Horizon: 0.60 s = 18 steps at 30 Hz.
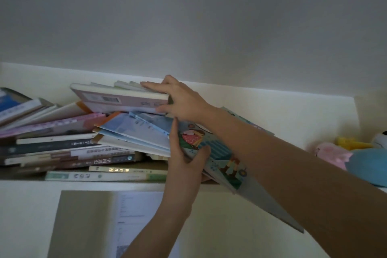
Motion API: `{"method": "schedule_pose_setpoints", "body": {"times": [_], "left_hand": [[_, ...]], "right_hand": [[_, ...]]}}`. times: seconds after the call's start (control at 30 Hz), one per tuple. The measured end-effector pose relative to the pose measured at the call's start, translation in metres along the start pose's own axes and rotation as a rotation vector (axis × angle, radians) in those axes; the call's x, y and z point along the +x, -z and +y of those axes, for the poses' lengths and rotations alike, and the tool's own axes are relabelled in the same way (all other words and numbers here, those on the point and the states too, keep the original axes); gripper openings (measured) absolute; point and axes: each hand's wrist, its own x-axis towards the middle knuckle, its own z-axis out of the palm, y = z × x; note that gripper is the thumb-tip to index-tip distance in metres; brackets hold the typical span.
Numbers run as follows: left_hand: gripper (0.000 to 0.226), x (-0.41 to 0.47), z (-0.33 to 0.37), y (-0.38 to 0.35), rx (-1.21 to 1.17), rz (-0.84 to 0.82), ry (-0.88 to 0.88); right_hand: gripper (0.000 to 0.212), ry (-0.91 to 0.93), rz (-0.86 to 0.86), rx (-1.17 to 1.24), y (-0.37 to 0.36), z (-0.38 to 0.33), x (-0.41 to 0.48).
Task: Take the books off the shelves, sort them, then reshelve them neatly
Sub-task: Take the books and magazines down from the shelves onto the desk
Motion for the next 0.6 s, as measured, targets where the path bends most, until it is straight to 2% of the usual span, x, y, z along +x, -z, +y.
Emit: {"method": "schedule_pose_setpoints", "body": {"times": [0.17,0.4,0.5,0.6], "left_hand": [[0.080,-0.010,0.003,0.013,-0.039,-0.004,0.064],[0.082,-0.017,0.004,0.021,-0.060,-0.003,0.056],[0.088,-0.015,0.002,0.023,-0.063,-0.023,0.045],[0.087,-0.011,-0.002,0.028,-0.052,-0.036,0.008]], "right_hand": [[0.063,-0.025,0.003,0.067,0.003,0.027,-0.016],[0.074,-0.019,0.015,0.069,0.026,0.057,-0.073],[0.068,-0.047,0.049,0.033,0.037,0.058,-0.109],[0.060,-0.104,0.020,0.139,0.042,0.053,-0.146]]}}
